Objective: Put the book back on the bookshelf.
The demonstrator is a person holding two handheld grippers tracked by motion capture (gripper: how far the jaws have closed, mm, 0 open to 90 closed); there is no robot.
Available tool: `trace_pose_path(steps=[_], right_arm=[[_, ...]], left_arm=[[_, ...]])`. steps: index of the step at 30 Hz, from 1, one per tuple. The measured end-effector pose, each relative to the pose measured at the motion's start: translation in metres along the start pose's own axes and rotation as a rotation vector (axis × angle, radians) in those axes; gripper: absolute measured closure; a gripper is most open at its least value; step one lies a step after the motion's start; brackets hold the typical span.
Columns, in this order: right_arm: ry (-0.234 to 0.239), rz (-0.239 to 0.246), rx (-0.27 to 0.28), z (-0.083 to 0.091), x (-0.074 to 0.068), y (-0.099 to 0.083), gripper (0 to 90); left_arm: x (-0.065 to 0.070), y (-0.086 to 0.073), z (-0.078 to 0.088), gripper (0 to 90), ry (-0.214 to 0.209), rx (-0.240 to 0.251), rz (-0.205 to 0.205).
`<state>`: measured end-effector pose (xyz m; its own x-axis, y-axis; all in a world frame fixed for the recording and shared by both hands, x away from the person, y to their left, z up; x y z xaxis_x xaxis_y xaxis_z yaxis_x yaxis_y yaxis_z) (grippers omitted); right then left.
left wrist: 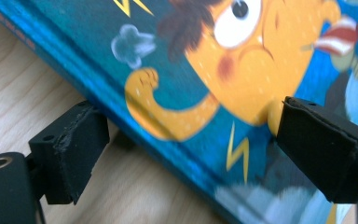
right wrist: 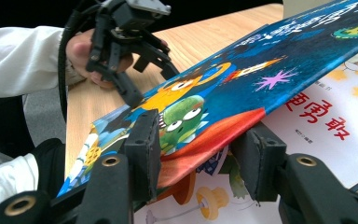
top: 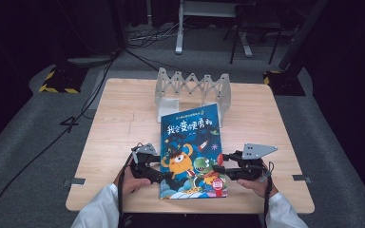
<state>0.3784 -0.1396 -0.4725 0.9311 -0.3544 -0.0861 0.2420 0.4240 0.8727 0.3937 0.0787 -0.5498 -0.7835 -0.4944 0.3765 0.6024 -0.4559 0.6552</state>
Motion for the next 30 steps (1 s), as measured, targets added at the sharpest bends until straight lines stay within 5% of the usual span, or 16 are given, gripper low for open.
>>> trace_pose_path(steps=[9, 21, 27, 30], right_arm=[[0.001, 0.052, 0.011, 0.007, -0.003, -0.001, 55.1], [-0.057, 0.085, -0.039, 0.011, 0.005, -0.008, 57.4], [-0.084, 0.077, -0.056, 0.011, 0.014, -0.02, 58.2], [-0.092, 0.081, -0.058, 0.01, 0.015, -0.024, 58.8]], left_arm=[[0.001, 0.01, 0.012, 23.2, 0.013, 0.068, -0.041], [0.01, 0.022, 0.038, 42.5, 0.149, 0.173, -0.19], [0.026, 0.026, 0.042, 48.4, 0.144, 0.196, -0.296], [0.032, 0.03, 0.044, 49.7, 0.137, 0.216, -0.317]])
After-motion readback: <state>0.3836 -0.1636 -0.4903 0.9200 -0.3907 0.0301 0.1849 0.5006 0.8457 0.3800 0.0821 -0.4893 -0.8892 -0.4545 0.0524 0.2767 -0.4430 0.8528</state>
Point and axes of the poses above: each handheld gripper's, and its own axes: z roughly backward along the jaws, y roughly out of its top, x roughly to its right, the point moved 9 cm from there along -z, roughly forward along the jaws, and after that the axes turned 5 degrees about -x, right-handed, at the moved point
